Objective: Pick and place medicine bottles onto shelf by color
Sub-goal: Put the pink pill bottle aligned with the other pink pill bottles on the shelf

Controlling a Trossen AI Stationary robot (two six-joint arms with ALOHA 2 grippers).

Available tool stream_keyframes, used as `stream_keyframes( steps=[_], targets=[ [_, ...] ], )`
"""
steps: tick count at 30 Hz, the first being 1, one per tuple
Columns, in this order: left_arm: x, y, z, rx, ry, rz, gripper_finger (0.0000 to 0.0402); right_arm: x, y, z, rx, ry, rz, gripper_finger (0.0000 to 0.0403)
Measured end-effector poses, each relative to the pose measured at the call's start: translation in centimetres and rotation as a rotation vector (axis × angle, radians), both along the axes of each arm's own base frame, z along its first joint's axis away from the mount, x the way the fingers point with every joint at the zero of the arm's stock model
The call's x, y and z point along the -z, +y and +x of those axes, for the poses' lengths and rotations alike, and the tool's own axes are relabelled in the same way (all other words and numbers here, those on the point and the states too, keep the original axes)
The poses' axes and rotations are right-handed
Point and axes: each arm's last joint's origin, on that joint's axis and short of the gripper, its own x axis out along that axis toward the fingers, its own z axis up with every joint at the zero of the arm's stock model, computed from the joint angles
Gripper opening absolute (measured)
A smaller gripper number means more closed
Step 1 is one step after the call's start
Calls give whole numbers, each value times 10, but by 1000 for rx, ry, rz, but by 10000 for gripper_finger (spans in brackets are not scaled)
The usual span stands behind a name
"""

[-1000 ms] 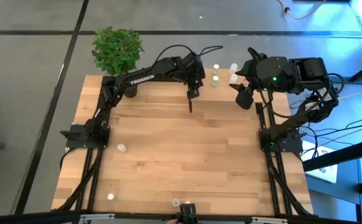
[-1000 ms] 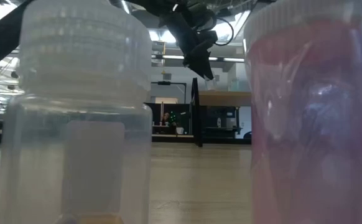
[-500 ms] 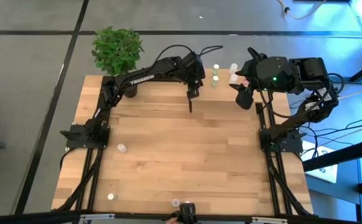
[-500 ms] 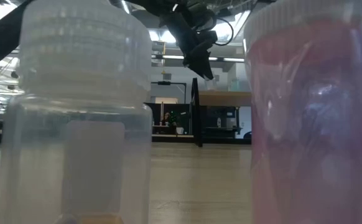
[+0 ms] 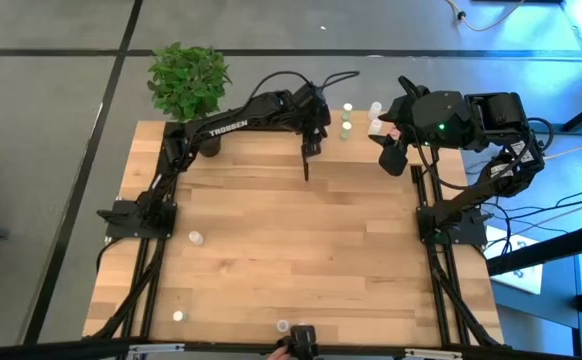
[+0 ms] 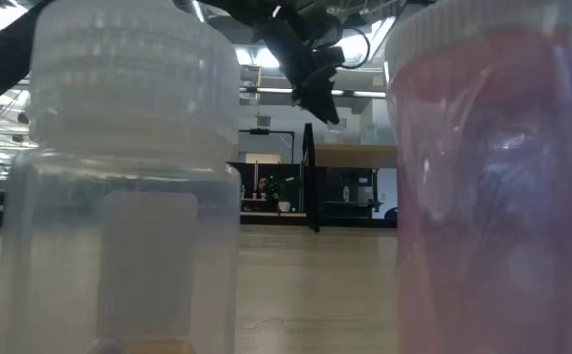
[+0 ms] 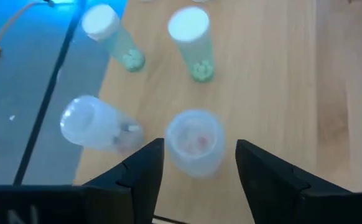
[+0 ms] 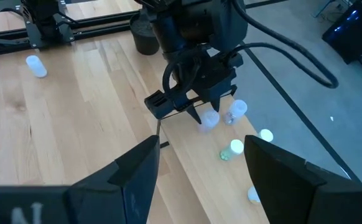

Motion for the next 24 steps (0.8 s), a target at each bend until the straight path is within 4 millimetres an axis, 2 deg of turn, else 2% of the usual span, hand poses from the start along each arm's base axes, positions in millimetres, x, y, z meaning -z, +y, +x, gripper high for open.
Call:
stream_keyframes(
  steps=[13, 24],
  targets=[
    [-2, 2, 0, -26, 7, 60, 193, 0, 0, 0, 0, 0, 0, 236],
    [-19, -8, -8, -54, -8, 65, 193, 0, 0, 0, 0, 0, 0, 236]
  ],
)
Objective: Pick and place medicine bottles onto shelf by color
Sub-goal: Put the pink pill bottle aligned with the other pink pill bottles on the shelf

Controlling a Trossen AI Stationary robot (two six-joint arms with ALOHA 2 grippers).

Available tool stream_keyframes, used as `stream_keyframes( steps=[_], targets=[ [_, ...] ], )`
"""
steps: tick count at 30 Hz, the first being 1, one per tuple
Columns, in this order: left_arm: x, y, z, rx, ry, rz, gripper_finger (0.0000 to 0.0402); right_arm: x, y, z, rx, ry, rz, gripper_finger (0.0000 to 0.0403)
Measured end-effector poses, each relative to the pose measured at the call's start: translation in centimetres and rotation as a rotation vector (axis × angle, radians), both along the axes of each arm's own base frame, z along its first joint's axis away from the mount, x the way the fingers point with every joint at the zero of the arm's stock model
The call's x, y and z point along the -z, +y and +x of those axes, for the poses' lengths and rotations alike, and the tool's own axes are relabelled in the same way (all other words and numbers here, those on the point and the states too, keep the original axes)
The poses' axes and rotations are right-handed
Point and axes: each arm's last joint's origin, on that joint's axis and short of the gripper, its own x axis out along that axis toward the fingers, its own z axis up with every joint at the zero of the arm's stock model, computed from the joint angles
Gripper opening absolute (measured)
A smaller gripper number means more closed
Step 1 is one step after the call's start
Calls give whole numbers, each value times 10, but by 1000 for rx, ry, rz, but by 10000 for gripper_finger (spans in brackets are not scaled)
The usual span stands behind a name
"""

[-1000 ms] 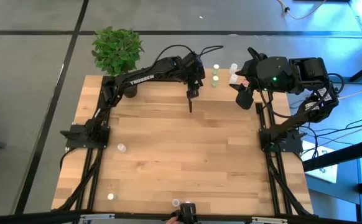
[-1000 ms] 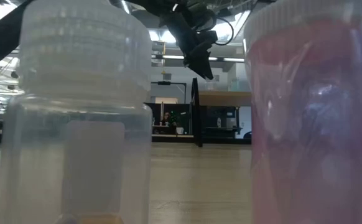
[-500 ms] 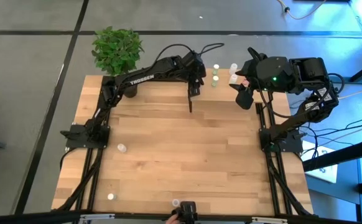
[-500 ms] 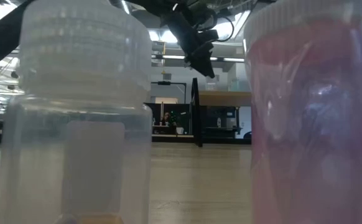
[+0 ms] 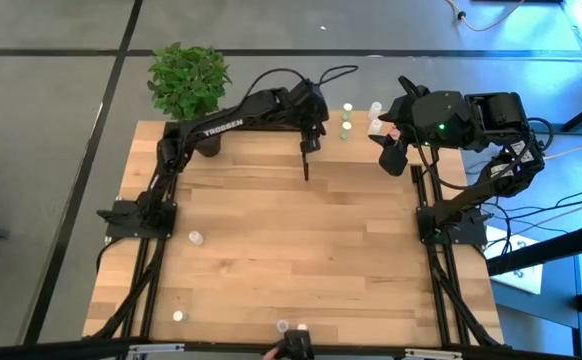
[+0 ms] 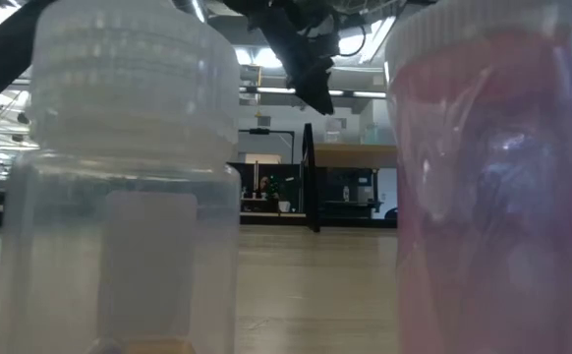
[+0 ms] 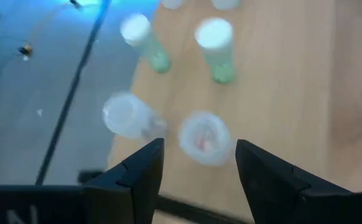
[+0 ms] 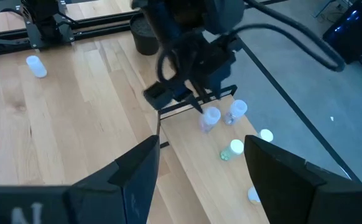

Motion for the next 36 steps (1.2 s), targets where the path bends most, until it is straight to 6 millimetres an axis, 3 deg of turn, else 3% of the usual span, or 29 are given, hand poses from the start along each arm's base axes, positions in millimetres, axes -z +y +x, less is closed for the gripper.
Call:
stream_keyframes(
  steps=[7, 24, 28, 36],
  targets=[
    [-28, -34, -21, -67, 19, -72, 194, -1, 0, 1, 0, -8, -1, 236],
    [-102, -145, -120, -357, 46, -318, 194, -1, 1, 1, -19, -15, 17, 236],
    [-108, -177, -133, -405, 33, -357, 194, -1, 1, 1, -19, -15, 18, 236],
    [-100, -232, -134, -445, 0, -423, 194, -1, 1, 1, -19, -16, 17, 236]
  ],
)
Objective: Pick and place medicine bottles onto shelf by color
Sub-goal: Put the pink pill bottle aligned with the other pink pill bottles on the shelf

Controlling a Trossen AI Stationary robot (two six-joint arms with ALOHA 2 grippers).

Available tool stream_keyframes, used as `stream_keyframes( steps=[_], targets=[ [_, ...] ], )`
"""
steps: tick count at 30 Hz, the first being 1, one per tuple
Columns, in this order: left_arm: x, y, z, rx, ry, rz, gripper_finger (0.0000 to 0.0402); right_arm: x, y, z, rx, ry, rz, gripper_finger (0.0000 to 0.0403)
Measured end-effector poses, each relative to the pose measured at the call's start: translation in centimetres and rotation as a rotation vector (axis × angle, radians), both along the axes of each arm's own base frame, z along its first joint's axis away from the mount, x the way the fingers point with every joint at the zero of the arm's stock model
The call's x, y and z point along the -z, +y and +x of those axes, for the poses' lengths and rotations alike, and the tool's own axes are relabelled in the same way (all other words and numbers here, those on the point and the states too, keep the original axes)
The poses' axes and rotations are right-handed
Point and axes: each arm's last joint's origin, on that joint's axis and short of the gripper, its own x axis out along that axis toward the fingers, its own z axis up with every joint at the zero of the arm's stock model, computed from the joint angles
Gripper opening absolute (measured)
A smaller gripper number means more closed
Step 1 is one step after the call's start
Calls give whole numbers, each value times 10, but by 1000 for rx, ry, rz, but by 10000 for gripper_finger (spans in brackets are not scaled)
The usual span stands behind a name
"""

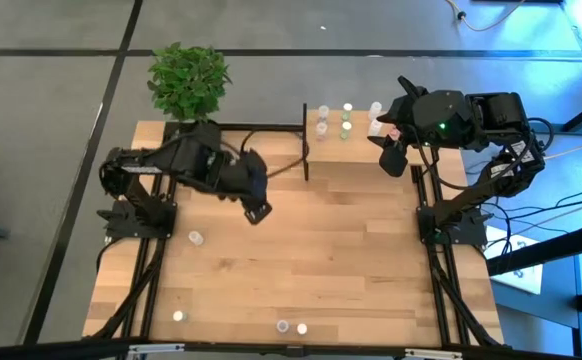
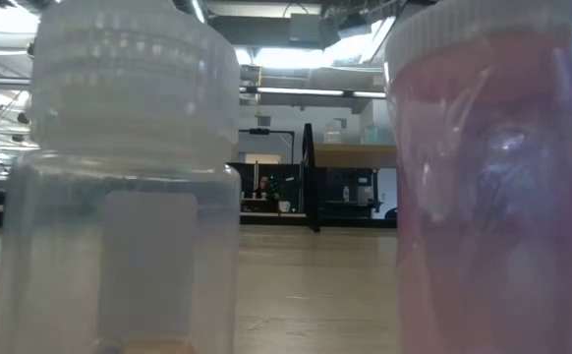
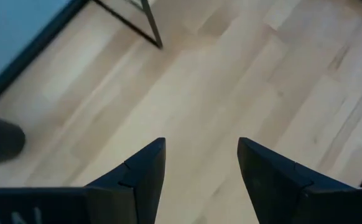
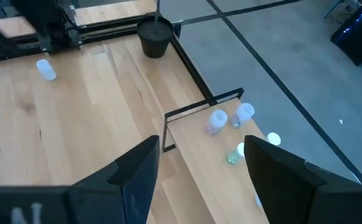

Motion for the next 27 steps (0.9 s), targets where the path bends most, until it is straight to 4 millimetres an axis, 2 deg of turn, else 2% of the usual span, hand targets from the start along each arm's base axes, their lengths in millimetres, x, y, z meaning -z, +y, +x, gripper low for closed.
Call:
stream_keyframes(
  steps=[6, 11, 20, 23, 27],
  targets=[
    [20, -27, -6, -2, 55, -30, 194, -6, 2, 6, -59, -81, 40, 236],
    [38, -44, -14, 6, 114, -55, 194, -4, 13, 9, -371, -40, 91, 236],
    [47, -75, -58, -20, 118, -141, 194, 13, 52, 24, -956, 103, 159, 236],
    [51, -81, -71, -43, 102, -138, 194, 23, 69, 38, -1038, 157, 178, 236],
    [53, -83, -87, -57, 76, -129, 194, 44, 92, 67, -1003, 263, 216, 236]
  ],
)
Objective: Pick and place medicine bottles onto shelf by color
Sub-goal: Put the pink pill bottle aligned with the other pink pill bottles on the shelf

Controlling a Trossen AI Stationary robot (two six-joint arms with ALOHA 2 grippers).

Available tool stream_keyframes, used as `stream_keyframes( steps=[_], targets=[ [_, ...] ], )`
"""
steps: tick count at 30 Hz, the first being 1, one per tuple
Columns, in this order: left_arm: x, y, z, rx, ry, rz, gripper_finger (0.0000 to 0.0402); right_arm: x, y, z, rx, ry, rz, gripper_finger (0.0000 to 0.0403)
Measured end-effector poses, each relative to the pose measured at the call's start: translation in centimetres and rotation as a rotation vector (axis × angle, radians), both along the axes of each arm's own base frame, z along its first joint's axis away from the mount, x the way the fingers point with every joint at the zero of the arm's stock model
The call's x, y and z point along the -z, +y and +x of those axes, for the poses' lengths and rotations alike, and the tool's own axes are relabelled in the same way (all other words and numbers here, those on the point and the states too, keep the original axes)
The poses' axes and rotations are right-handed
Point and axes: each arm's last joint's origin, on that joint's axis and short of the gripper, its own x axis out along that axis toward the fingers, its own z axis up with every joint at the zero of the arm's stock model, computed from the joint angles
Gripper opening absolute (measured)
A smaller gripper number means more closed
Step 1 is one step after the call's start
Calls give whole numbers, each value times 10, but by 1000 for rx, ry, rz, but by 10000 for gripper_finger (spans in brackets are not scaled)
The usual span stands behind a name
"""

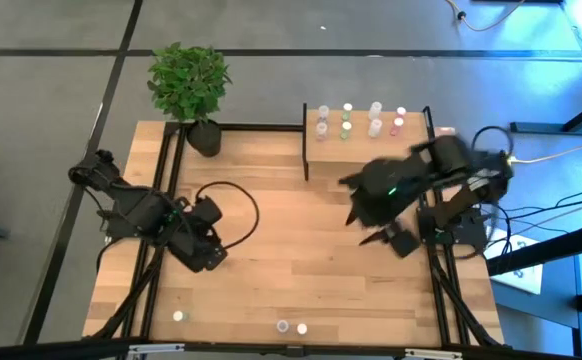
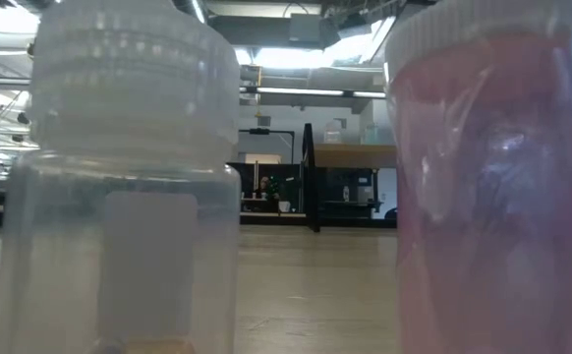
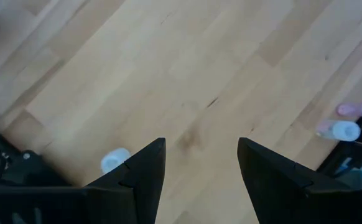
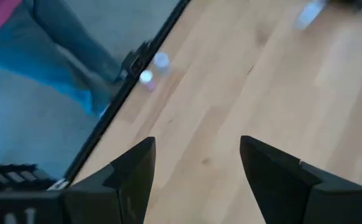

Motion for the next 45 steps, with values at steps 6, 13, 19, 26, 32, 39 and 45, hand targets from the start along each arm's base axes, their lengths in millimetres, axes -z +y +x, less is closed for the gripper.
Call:
stream_keyframes(
  steps=[6, 13, 19, 26, 32, 39, 45],
  targets=[
    [4, -2, -14, 34, -5, 19, 194, 28, 32, 30, 14, 149, 70, 236],
    [5, -4, -25, 119, -2, 47, 194, 50, 55, 54, 139, 295, 197, 236],
    [5, -9, -28, 184, -14, 90, 194, 75, 67, 76, 355, 428, 248, 236],
    [4, -14, -32, 204, -21, 92, 194, 93, 99, 79, 293, 448, 188, 236],
    [4, -19, -33, 199, -48, 63, 194, 96, 129, 65, 290, 319, 18, 236],
    [3, -22, -32, 201, -73, 44, 194, 98, 163, 45, 325, 239, -53, 236],
    [3, -21, -32, 199, -86, 63, 194, 97, 179, 38, 389, 182, -26, 236]
  ],
)
